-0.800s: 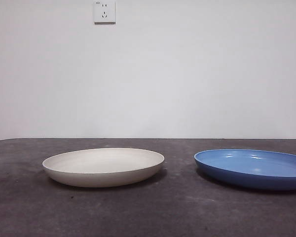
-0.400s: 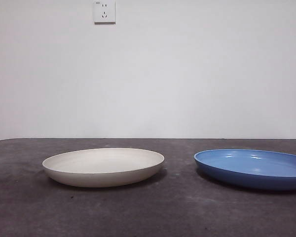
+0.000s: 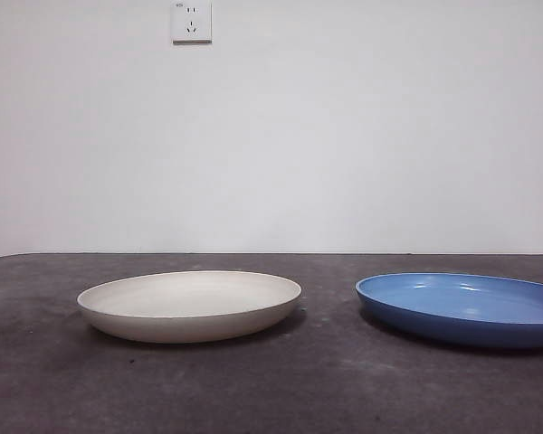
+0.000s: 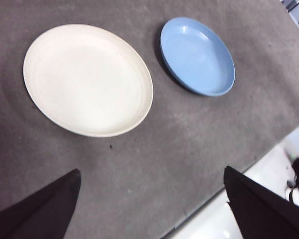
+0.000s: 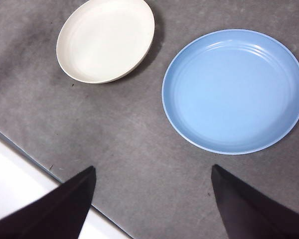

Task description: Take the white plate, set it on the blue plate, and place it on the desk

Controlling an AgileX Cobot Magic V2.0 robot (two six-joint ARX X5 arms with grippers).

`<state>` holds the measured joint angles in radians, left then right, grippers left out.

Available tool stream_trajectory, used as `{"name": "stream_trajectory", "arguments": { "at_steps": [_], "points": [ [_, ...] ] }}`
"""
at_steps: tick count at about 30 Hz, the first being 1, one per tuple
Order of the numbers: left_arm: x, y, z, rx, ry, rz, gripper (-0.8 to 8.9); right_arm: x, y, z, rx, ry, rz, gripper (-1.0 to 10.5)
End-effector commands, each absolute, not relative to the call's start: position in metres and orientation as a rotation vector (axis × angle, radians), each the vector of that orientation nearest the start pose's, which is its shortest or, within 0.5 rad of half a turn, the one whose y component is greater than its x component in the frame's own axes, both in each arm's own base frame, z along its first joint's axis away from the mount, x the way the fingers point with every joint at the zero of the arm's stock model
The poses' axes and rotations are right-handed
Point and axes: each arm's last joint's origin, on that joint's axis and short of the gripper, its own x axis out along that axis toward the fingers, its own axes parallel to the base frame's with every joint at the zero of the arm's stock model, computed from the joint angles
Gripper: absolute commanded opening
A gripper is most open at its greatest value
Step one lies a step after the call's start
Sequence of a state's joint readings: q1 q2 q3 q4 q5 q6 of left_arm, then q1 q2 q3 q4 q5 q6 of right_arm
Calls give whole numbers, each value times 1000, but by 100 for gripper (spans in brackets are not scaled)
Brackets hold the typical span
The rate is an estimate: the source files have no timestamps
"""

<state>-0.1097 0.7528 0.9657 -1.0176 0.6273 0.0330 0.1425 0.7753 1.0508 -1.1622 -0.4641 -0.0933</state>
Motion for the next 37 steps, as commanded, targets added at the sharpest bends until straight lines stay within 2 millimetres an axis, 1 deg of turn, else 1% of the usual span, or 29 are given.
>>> {"name": "stream_trajectory", "arguments": {
  "at_steps": [1, 5, 9, 10, 12, 15, 18, 20, 25, 32, 37],
  "points": [
    [119, -30, 337, -221, 763, -690, 465, 109, 29, 344, 69, 849, 601, 374],
    [133, -31, 342, -239, 763, -626, 465, 109, 29, 344, 67, 847, 604, 374],
    [155, -35, 351, -222, 771, -578, 452, 109, 29, 344, 67, 847, 606, 374],
    [162, -36, 353, -215, 778, -566, 426, 109, 29, 344, 67, 847, 606, 374],
    [177, -40, 355, -208, 794, -550, 406, 109, 29, 344, 67, 847, 606, 374],
    [201, -46, 355, -205, 827, -554, 407, 109, 29, 344, 67, 847, 606, 374],
    [225, -53, 350, -190, 879, -532, 406, 109, 29, 344, 67, 847, 606, 374],
    [242, -58, 342, -169, 914, -503, 406, 109, 29, 344, 67, 847, 606, 374],
    [273, -69, 315, -136, 982, -461, 406, 109, 29, 344, 67, 847, 606, 374],
    [306, -82, 275, -102, 1069, -427, 405, 109, 29, 344, 67, 846, 606, 374],
    [323, -90, 249, -96, 1112, -429, 405, 109, 29, 344, 67, 845, 606, 374]
  ]
}}
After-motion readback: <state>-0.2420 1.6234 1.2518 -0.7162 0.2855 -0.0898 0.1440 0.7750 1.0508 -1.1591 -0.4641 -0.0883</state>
